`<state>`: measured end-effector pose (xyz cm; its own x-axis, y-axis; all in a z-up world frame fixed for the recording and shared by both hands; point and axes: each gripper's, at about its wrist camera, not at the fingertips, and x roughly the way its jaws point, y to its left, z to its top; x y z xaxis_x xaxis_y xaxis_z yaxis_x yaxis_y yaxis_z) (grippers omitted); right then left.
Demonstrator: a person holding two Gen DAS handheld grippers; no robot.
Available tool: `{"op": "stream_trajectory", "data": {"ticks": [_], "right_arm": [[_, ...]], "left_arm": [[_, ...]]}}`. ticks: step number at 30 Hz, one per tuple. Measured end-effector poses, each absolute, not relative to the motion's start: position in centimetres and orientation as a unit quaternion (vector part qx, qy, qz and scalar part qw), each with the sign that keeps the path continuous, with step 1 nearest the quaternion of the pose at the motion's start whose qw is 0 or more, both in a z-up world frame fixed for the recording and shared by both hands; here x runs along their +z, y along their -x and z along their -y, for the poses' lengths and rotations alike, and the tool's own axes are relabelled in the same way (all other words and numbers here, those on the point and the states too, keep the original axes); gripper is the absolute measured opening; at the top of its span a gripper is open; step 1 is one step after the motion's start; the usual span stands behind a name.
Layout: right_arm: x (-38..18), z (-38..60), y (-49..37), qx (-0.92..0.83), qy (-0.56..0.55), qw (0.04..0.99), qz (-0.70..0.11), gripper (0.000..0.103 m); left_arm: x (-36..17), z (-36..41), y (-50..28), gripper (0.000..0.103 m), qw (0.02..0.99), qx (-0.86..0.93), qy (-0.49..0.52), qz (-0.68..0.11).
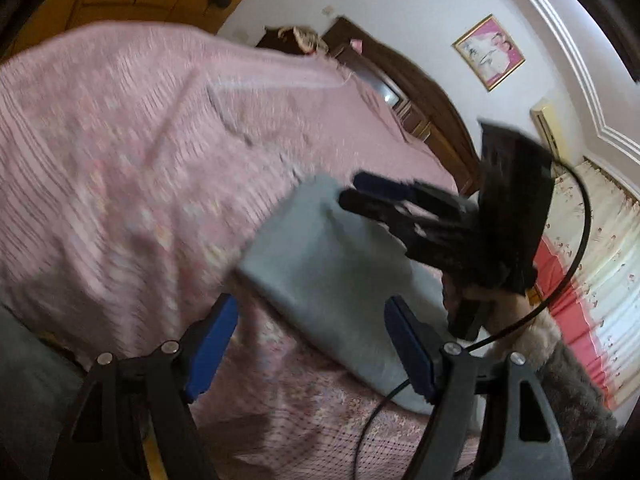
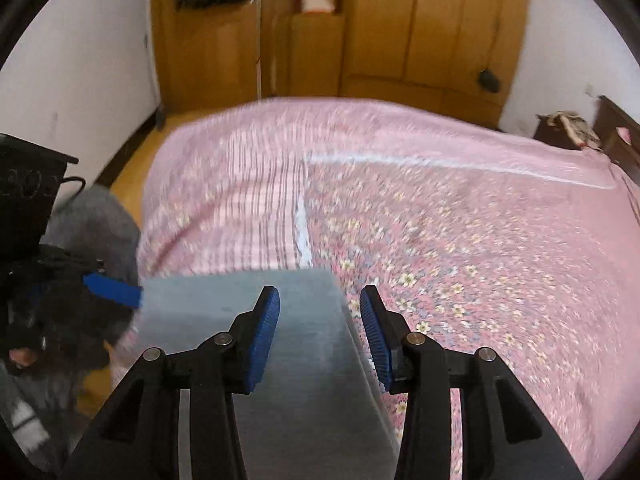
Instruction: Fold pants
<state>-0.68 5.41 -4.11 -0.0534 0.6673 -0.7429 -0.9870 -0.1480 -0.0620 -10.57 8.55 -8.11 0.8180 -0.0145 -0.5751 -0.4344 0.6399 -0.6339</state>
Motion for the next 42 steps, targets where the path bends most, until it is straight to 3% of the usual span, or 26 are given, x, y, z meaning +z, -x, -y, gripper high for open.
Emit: {"op": "stream_trajectory", "data": {"ticks": [3,4,5,7,9,12,36,42], "right_arm": [[-5.6,-5.9,0.7,0.673,0.350,0.603,-0.247,0.044],[-5.7,-5.7,0.9,0.676,0.351,0.601,-0.241,0.040],[-5.7,-5.5,1.2,0.684,0.348,0.596,-0.234,0.027],[-5.2,-4.7,1.6,0.689,0.349,0.600,-0.209,0.023],[-4.7,-3.8,2.0,0.691,0.342,0.610,-0.184,0.016],[-3.8,-2.4,2.1,0.708,0.320,0.603,-0.177,0.013],[-6.6,-2.1,6.9,0.597,0.476,0.646,-0.007,0.013],[-8.3,-2.4,8.3,0.552,0.529,0.640,0.077,0.013]], "left_arm": [[-9.1,-7.8,10.0,0.076,0.864,0.136,0.402,-0.271],[-9.1,-7.7,10.1,0.075,0.867,0.141,0.398,-0.264],[-9.1,-7.8,10.1,0.072,0.868,0.142,0.399,-0.259],[-9.1,-8.4,10.5,0.067,0.869,0.141,0.409,-0.241],[-9.1,-8.9,10.8,0.052,0.868,0.147,0.417,-0.225],[-9.0,-9.2,11.2,0.045,0.870,0.149,0.420,-0.211],[-10.5,-9.5,11.8,0.045,0.864,0.159,0.416,-0.235],[-10.8,-9.4,11.5,0.045,0.863,0.156,0.419,-0.237]]}}
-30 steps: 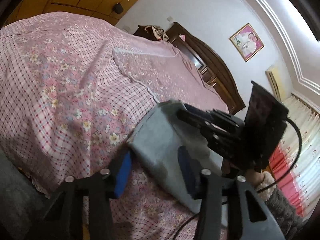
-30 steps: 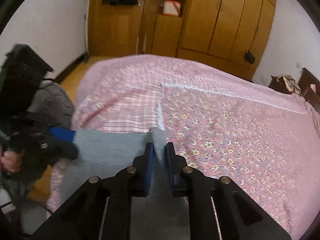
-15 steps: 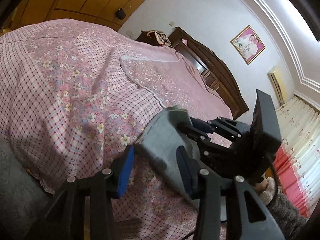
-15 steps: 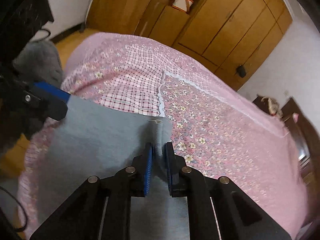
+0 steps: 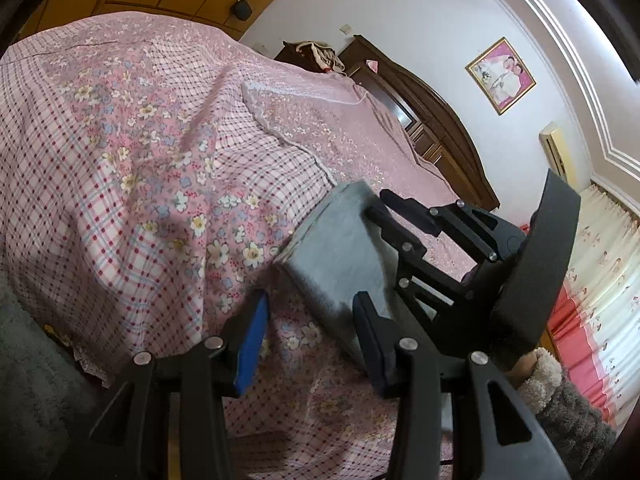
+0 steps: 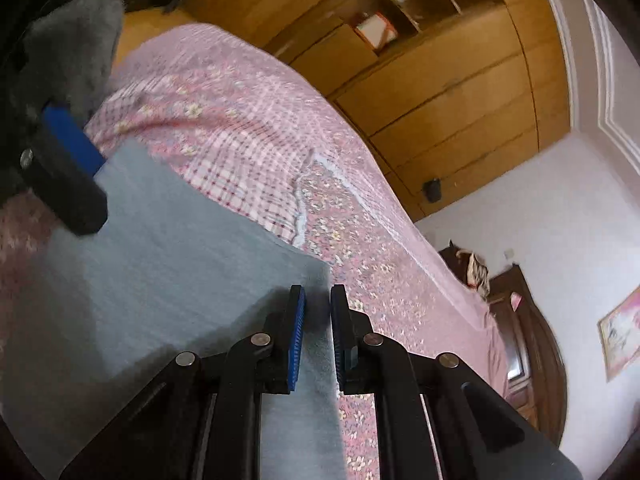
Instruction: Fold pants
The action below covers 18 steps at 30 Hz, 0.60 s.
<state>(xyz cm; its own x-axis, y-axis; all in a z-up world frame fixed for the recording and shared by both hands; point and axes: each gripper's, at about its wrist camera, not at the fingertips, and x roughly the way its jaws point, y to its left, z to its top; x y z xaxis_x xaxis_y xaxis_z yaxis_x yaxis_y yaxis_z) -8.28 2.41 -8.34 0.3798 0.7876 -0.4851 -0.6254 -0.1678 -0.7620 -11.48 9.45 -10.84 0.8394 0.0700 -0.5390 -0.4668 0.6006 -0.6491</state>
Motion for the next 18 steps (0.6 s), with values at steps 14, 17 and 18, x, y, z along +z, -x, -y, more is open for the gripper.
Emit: {"op": "stream_trajectory", "data": {"ticks": [14,17,18], "right_arm": [[-6.5,-4.4,4.9,0.597,0.461,0.655,-0.055,0.002],[-6.4,-4.3,5.5,0.585,0.466,0.663,-0.043,0.002],[-6.3,-4.3,5.8,0.579,0.468,0.667,-0.035,0.002]], "left_arm": [[-12.2,-10.4,11.7,0.045,0.857,0.143,0.432,-0.240],[-12.4,-10.5,11.9,0.045,0.857,0.142,0.434,-0.240],[-12.4,-10.5,11.9,0.045,0.856,0.141,0.435,-0.240]]}}
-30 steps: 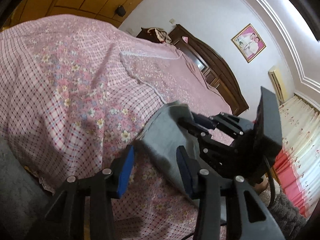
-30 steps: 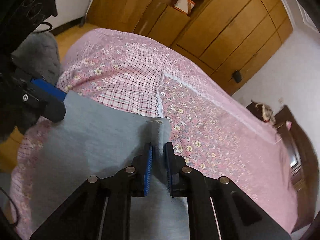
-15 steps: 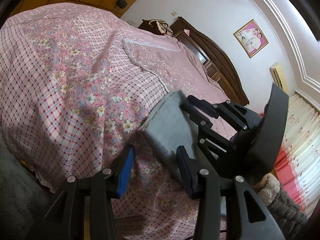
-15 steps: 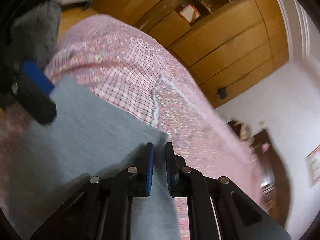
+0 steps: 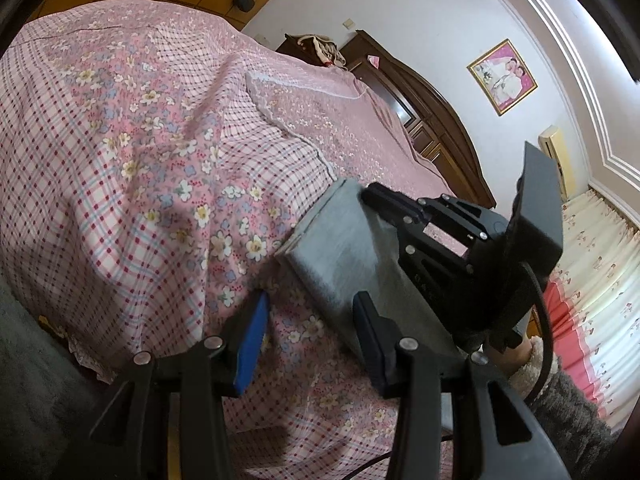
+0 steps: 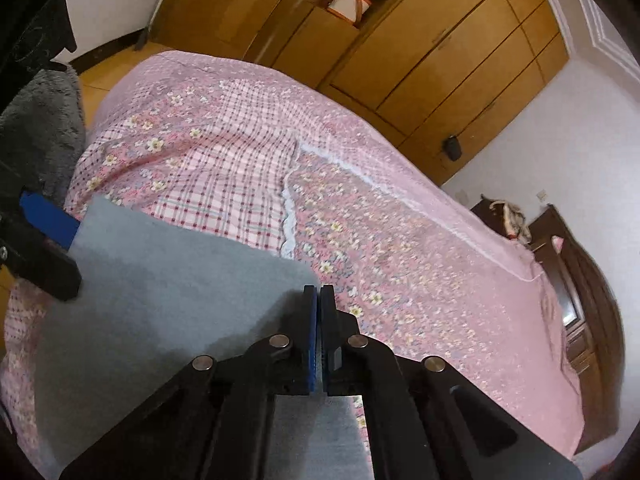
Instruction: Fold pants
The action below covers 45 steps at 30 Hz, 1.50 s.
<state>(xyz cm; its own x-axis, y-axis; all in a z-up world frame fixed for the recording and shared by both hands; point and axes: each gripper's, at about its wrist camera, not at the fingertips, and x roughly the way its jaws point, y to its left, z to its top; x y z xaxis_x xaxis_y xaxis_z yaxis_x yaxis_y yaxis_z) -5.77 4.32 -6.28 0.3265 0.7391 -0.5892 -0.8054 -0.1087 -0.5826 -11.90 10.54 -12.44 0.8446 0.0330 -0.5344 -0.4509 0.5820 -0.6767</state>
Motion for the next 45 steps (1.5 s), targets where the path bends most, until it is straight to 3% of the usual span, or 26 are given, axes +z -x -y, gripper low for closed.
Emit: {"op": "stream_trajectory", "data": {"ticks": [7,16,18,20,28,31,42,45], "right_arm": [[-4.5,-4.5,5.8,0.557,0.458,0.693,-0.009,0.002],[-7.1,-4.7,6.3,0.545,0.499,0.673,0.006,0.003],[-5.9,-3.7,7.0,0.544,0.480,0.688,0.014,0.006],[-4.7,-2.5,8.3,0.561,0.459,0.689,0.000,0.018],[-5.3,-0.7,16.6,0.614,0.430,0.662,-0.005,0.018],[-7.0,-1.9,16.7,0.604,0.438,0.665,-0.028,0.007],[-8.2,-2.3,16.8,0.584,0.464,0.666,-0.023,0.007],[-7.9,-2.3,16.6,0.591,0.447,0.671,-0.039,0.003]], "left_arm": [[-12.6,-10.9,12.3,0.045,0.856,0.140,0.438,-0.238],[-12.1,-10.9,13.0,0.045,0.856,0.146,0.439,-0.231],[-11.7,-11.2,13.7,0.045,0.858,0.156,0.438,-0.217],[-11.5,-11.6,14.4,0.045,0.859,0.164,0.441,-0.204],[-12.5,-13.2,16.3,0.045,0.836,0.214,0.451,-0.227],[-12.5,-13.3,17.0,0.045,0.837,0.214,0.450,-0.226],[-13.1,-13.9,18.4,0.045,0.830,0.199,0.468,-0.229],[-13.0,-13.8,18.3,0.045,0.829,0.198,0.470,-0.229]]}}
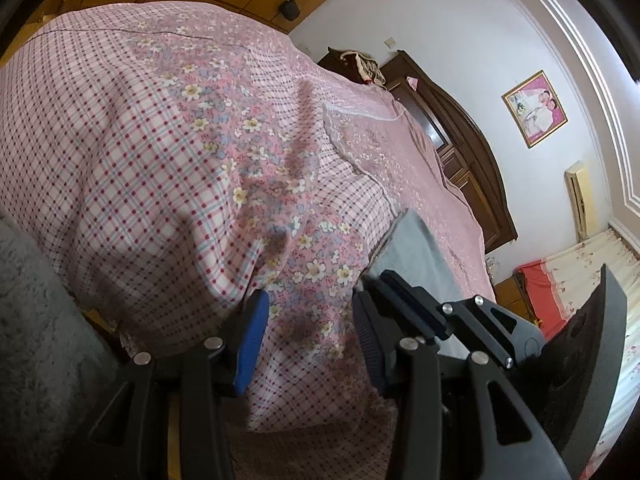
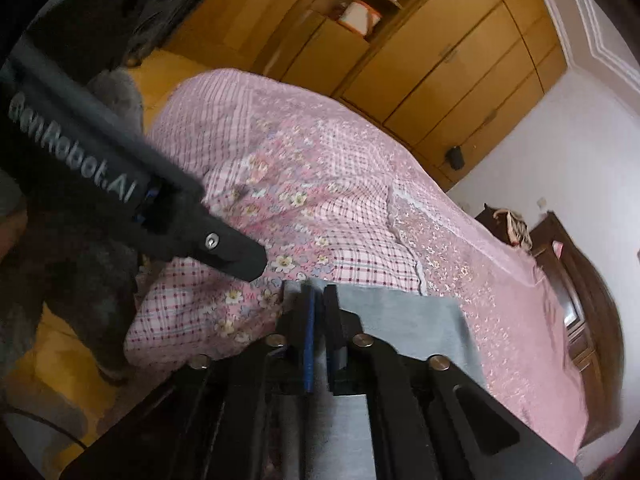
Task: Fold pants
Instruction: 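Release the pants with the right gripper and smooth the folded pants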
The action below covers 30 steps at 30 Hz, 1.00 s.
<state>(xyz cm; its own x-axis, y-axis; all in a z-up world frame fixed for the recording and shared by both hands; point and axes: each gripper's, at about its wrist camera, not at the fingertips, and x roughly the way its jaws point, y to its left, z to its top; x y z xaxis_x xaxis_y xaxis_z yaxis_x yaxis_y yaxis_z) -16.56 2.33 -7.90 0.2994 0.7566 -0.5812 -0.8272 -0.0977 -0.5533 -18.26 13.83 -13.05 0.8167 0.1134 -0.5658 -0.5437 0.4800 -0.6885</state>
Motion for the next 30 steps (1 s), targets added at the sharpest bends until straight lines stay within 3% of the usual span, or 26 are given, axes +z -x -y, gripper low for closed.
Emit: {"op": "stream_trajectory", "data": {"ticks": [24,26,30], "right_arm": [[-8.0,-2.9,17.8,0.600,0.447,0.661,-0.047,0.003],[-7.1,-2.6,17.6,0.601,0.413,0.681,-0.065,0.003],[-3.2,1.4,13.6,0.628,0.206,0.721,-0.210,0.004]], "left_arm": [[-13.8,-14.2,18.6,0.045,0.825,0.192,0.479,-0.231],[-13.5,-14.1,18.8,0.045,0.826,0.189,0.480,-0.226],[-11.5,-14.2,18.7,0.045,0.839,0.126,0.490,-0.200]]}}
